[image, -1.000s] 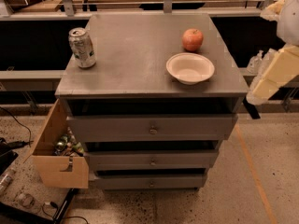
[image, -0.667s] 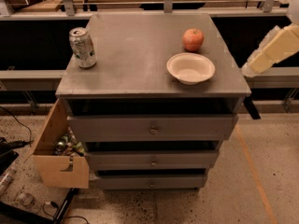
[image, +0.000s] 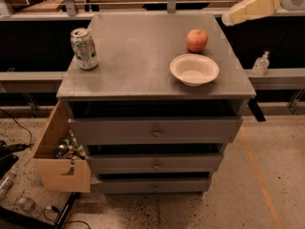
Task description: Move apple near 7up can
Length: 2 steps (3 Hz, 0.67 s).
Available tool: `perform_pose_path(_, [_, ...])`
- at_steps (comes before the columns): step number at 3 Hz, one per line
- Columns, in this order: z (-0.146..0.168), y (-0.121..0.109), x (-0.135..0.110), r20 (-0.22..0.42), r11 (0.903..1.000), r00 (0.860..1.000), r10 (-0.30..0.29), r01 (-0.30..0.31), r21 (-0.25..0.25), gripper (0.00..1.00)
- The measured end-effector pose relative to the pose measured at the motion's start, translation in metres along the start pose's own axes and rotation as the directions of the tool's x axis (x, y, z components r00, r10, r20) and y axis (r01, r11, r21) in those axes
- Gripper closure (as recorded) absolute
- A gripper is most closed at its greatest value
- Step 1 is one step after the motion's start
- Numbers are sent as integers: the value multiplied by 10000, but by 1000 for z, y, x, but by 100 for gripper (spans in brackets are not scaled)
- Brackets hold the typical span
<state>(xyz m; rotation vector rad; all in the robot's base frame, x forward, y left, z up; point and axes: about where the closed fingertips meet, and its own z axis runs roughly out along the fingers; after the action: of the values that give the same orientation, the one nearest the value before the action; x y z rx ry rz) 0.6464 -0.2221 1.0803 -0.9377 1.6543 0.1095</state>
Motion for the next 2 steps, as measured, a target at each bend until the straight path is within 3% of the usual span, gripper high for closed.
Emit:
perform_pose_path(1, [41, -52, -21, 1891, 9947, 9811, 416, -586, 851, 0])
perform_pose_path(2, [42, -49, -21, 1864, 9951, 9816, 409, -568, 809, 0])
